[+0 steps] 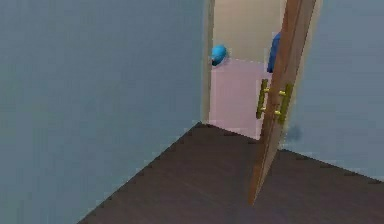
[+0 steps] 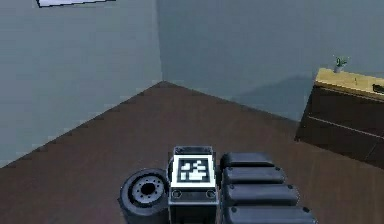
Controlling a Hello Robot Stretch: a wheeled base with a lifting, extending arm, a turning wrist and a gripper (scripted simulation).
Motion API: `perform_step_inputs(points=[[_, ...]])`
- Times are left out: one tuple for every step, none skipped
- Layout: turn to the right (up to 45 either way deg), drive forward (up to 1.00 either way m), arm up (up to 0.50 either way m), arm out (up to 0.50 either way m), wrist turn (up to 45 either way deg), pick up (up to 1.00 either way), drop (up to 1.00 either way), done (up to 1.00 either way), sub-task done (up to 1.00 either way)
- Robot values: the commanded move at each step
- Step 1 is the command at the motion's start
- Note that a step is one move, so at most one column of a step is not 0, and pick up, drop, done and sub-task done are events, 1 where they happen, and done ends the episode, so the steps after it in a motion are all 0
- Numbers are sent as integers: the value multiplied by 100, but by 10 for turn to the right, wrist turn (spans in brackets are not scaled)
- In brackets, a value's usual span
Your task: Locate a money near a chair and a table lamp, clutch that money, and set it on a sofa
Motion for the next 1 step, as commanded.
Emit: perform_step_inputs(points=[[-30, 0, 0, 0, 0, 0, 0, 0, 0]])
